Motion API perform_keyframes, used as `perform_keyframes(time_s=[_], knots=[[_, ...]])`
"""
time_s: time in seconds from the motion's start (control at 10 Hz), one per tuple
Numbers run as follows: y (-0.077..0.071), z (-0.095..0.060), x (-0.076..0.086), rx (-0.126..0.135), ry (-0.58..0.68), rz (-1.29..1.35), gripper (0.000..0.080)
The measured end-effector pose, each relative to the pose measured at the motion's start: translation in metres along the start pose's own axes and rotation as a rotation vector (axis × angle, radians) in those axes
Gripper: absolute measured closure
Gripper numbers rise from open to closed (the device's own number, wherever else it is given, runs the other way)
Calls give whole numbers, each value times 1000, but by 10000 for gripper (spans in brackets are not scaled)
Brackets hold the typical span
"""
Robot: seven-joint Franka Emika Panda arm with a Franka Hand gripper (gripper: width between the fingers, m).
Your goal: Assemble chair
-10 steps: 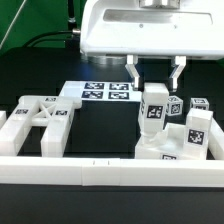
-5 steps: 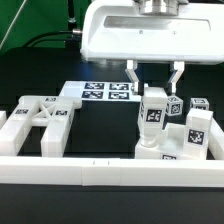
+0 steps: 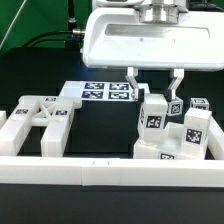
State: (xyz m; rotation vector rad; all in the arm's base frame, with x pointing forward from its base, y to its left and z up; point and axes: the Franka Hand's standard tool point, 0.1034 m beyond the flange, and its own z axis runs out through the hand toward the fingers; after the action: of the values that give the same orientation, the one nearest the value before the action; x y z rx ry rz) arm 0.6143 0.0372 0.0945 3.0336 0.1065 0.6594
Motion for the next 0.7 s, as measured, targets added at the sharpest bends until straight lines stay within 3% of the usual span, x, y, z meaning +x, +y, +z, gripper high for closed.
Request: perform_keyframes(time_s=[0.4, 0.6, 0.7], knots=[[1, 1, 1, -5, 16, -2, 504], [3, -1, 5, -5, 17, -8, 186], [6, -2, 7, -7, 19, -17, 186]])
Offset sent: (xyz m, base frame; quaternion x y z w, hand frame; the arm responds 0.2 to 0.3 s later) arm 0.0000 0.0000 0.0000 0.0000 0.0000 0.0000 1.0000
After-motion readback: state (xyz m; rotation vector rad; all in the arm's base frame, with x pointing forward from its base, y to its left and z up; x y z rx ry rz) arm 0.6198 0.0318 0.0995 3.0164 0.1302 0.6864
